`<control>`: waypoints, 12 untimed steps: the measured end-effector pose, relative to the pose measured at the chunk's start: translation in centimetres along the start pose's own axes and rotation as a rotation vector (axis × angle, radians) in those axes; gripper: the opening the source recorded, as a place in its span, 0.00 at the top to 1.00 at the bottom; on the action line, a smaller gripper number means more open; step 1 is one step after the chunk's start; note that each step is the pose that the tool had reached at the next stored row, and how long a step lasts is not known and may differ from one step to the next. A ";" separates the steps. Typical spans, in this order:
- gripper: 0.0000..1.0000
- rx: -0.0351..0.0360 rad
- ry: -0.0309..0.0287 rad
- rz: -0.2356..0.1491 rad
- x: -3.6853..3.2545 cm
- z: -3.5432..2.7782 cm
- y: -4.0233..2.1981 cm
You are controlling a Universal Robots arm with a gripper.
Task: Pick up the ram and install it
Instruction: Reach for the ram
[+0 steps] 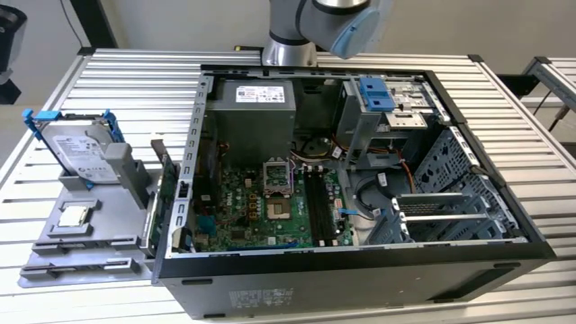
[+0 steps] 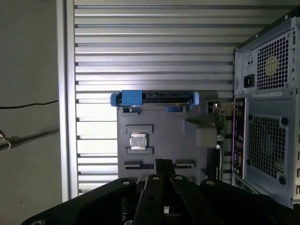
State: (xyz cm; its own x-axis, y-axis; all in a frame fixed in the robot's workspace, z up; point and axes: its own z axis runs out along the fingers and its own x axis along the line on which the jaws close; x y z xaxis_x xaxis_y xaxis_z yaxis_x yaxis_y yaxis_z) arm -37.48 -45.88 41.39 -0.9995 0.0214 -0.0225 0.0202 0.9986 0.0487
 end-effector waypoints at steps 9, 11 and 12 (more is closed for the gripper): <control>1.00 0.0000 0.0012 0.000 -0.07 0.04 -3.49; 1.00 0.0000 0.0011 0.000 -0.08 0.04 -4.29; 1.00 0.0001 0.0013 0.000 -0.09 0.04 -4.69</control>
State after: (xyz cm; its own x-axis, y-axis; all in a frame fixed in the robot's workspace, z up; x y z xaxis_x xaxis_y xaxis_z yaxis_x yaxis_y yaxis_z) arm -37.48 -50.56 41.13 -0.9995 0.0214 -0.0212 0.0203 0.9986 0.0486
